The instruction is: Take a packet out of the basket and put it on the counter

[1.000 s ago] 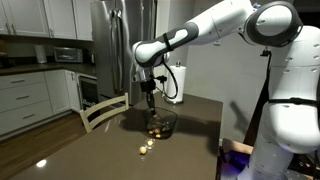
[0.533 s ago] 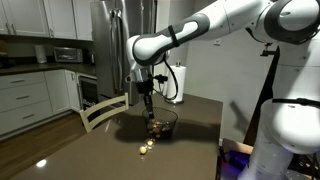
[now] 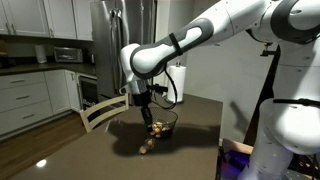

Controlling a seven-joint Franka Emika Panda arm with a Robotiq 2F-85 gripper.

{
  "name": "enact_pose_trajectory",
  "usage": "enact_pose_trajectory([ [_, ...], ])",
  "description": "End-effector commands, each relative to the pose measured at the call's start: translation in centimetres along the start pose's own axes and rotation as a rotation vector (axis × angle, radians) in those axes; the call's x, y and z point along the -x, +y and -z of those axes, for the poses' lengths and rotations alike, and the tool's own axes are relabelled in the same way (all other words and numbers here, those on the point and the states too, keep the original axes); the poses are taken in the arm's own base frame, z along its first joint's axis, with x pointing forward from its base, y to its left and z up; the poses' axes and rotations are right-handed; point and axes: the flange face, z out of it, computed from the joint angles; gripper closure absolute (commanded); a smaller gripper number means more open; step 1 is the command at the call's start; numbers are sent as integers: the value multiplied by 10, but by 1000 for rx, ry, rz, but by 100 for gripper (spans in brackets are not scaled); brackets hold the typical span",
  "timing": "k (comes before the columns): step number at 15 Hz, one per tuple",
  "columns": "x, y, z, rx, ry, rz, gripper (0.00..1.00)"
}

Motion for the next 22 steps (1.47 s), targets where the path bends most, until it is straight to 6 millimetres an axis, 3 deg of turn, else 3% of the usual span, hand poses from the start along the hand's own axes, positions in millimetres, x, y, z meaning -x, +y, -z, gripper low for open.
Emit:
enact_pose_trajectory([
  [1,1,-7,-7,24,48,89,97],
  [6,-3,-4,-16,46,80,154,97],
  [7,-3,-4,-16,47,80,161,74],
  [10,-3,-4,-18,45,75,169,60],
  [19,3,-11,-19,55,56,150,3],
  [22,7,-15,-21,60,51,148,0],
])
